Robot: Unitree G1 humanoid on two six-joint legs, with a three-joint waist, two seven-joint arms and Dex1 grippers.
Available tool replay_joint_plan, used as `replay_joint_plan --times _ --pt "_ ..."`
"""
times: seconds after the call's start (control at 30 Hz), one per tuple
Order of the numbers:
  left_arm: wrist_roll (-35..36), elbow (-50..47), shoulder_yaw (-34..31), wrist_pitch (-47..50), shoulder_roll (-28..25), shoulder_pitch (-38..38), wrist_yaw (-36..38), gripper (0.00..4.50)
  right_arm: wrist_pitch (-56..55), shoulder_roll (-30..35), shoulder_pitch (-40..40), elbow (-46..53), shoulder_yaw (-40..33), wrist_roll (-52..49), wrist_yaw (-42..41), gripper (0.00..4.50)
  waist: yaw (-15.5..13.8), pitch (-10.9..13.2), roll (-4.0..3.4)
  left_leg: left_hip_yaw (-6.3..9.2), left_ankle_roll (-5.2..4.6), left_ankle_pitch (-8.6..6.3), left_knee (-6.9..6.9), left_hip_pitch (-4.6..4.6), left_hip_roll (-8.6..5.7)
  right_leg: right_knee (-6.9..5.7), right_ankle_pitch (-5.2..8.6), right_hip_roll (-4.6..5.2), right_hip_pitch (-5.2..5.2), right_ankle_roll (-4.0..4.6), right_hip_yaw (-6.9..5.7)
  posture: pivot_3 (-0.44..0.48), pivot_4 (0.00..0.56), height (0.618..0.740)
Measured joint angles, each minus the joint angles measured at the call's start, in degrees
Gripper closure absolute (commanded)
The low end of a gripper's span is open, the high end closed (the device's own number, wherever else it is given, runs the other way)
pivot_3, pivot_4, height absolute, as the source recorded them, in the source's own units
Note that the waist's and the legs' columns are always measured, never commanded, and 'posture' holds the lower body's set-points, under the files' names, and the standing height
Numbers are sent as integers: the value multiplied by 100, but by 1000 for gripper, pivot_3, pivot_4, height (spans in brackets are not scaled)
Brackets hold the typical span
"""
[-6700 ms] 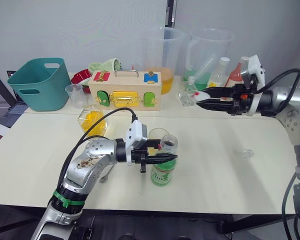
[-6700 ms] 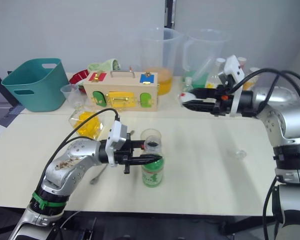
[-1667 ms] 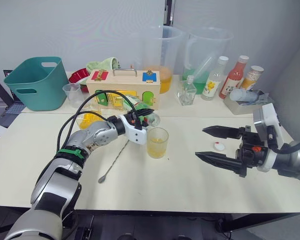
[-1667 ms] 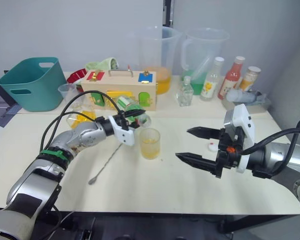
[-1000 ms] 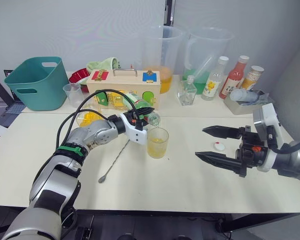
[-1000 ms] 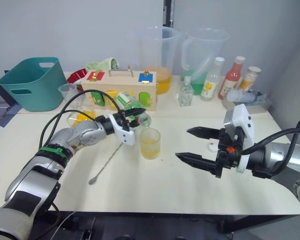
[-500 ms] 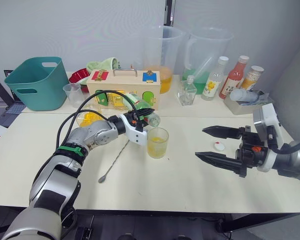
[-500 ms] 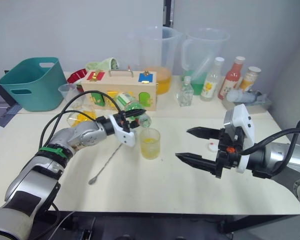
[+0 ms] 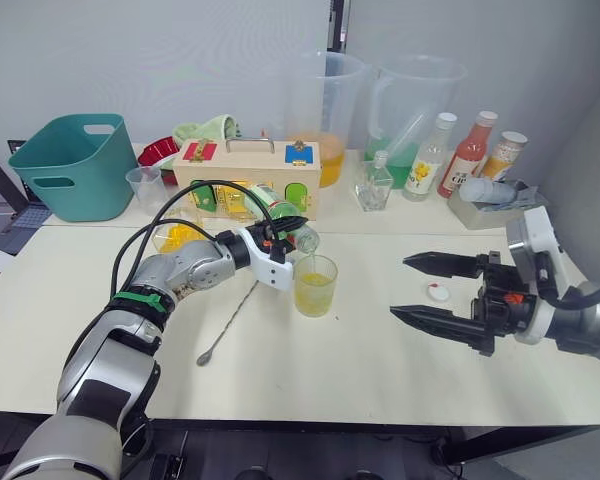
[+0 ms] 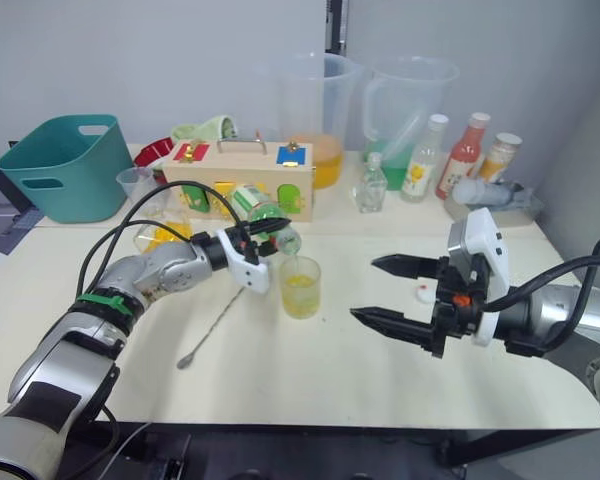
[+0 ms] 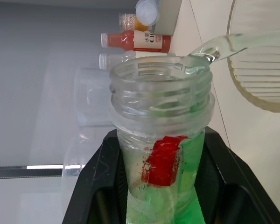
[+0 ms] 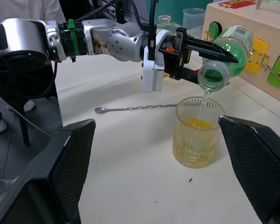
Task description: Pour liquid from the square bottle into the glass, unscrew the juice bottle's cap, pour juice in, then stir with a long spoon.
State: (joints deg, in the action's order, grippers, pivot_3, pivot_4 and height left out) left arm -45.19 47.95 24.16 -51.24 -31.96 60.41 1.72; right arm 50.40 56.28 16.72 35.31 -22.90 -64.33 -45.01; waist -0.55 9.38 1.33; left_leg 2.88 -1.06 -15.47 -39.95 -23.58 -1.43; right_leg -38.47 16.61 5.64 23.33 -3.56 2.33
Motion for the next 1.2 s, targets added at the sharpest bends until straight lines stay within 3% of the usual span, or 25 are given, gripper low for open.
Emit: replay_joint_plan --times 0.23,0.43,0.67,0.93,1.2 --pt "387 -12 -53 133 37 -6 286 3028 0 0 30 -94 132 16 -68 28 0 0 0 0 0 0 -2 0 -1 -5 0 1 2 0 0 0 150 740" --pt "1274 -210 -320 339 90 -150 936 3028 -5 10 255 -217 246 79 -152 28 21 0 0 0 0 0 -4 -1 0 -10 0 1 6 0 1 0 150 740" --pt "2668 -1200 -810 1220 223 -558 1978 3028 -20 59 505 -409 462 237 -393 28 40 0 0 3 0 0 -11 -2 0 -15 0 1 6 0 0 0 150 740" --pt "4562 -3221 -1684 3934 272 -1279 3055 3028 -61 65 1095 -910 955 495 -947 28 147 -1 -1 7 1 1 -13 0 7 -24 0 -5 9 0 1 0 150 740" --pt "6182 -5637 -3061 7290 -225 -2413 3034 3028 -288 -90 2093 -1886 1740 1037 -1864 28 263 -1 -2 6 4 2 -9 1 24 -43 0 -9 26 0 4 0 150 740"
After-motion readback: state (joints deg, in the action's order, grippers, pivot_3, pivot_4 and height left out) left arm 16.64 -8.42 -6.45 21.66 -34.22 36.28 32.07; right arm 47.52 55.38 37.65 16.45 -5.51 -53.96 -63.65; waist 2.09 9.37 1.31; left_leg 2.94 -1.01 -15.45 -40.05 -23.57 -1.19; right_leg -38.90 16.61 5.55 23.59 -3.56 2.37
